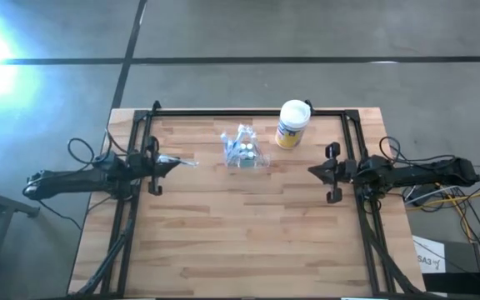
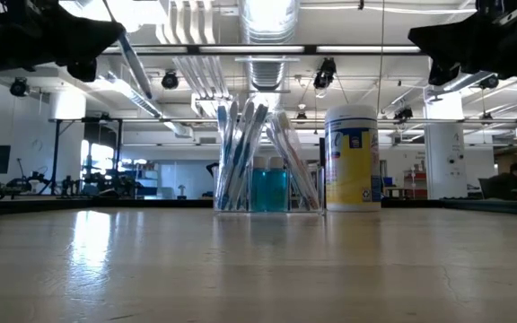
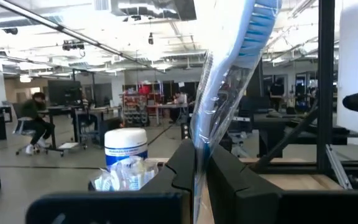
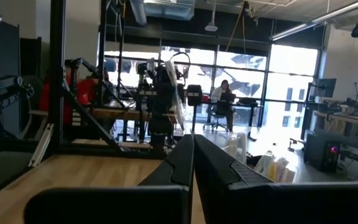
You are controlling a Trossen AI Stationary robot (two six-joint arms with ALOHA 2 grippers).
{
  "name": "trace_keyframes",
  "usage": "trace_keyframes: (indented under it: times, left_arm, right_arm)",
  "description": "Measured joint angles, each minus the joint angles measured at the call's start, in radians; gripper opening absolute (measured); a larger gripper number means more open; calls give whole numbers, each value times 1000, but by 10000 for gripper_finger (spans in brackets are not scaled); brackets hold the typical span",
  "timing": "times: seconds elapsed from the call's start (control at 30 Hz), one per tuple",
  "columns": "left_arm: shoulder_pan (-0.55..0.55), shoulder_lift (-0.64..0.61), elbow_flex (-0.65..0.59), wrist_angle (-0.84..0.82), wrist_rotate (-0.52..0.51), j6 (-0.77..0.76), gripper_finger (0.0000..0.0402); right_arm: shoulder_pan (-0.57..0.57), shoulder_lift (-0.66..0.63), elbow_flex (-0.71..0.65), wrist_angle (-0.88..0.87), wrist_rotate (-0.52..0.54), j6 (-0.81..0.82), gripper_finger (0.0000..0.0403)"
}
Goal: Pick & Place toothbrushing station
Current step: Put the blue toothbrush into the transparent organizer
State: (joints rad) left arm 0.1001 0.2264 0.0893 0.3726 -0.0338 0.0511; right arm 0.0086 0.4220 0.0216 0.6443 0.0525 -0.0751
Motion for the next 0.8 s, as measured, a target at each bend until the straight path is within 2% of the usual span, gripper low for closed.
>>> trace_keyframes:
  times: [0.43, 0.6, 0.8]
  left_arm:
    - [3, -32, -63, -9, -16, -15, 20]
    - [3, -28, -64, -1, -122, -23, 20]
    - [19, 52, -64, 143, -151, -14, 20]
  right_arm:
    - [0, -21, 0, -43, 0, -7, 8]
    - [0, -21, 0, -39, 0, -7, 8]
    - [0, -21, 0, -21, 7, -15, 8]
